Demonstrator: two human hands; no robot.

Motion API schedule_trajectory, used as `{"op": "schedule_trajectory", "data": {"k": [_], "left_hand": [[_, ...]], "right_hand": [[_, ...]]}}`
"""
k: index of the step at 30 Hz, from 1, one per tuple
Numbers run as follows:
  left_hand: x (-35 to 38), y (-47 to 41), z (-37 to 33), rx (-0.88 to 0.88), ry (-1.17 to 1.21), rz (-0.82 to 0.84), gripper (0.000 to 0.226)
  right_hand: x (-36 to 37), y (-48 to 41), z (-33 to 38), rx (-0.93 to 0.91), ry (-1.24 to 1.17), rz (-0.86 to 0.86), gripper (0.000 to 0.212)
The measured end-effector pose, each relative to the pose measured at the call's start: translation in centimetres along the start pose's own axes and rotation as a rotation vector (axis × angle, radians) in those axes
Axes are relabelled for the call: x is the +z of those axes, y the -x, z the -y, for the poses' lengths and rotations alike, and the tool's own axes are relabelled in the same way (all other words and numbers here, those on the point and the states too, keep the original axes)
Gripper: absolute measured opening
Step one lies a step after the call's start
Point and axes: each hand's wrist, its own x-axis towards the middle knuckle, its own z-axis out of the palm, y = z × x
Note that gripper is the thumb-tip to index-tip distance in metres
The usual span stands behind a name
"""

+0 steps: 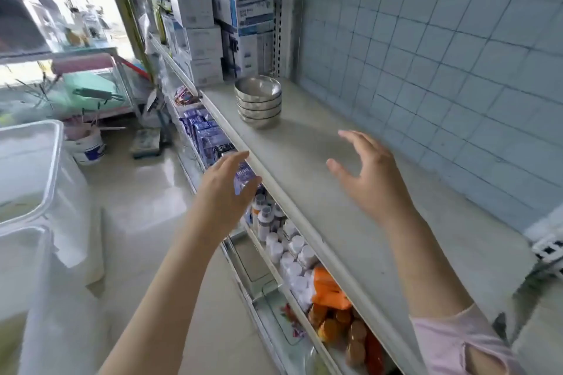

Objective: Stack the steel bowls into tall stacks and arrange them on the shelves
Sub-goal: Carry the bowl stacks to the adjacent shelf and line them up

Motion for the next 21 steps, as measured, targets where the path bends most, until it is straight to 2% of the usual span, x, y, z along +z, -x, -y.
{"op": "schedule_trajectory", "data": {"k": [3, 7, 10, 12, 14, 17, 21], "left_hand": [[1.0, -4.6, 2.7, -0.032, 0.029, 0.000, 0.059], [2.6, -12.6, 7.5, -0.087, 0.143, 0.027, 0.073], [3.7, -19.1, 10.8, -0.104, 0.327, 0.090, 0.086], [4.4, -23.2, 12.8, -0.107, 0.403, 0.171, 0.098], [5.4, -26.7, 14.8, -0.112, 0.417, 0.298, 0.113], [6.3, -30.3, 16.8, -0.068, 0.473, 0.487, 0.129], [7.4, -32.5, 17.8, 0.120, 0.665, 0.591, 0.103]], "right_hand": [[1.5, -4.9, 0.2, -0.033, 0.078, 0.094, 0.055], [6.1, -11.1, 0.3, 0.105, -0.123, 0.156, 0.053], [11.0, -15.7, 0.1, 0.243, -0.274, 0.159, 0.057], [14.0, -18.4, 0.2, 0.349, -0.389, 0.141, 0.066], [16.6, -20.7, 0.1, 0.426, -0.501, 0.130, 0.084], [19.0, -22.8, -0.1, 0.467, -0.597, 0.103, 0.107], [20.6, -23.8, -0.4, 0.475, -0.642, 0.039, 0.099]]}}
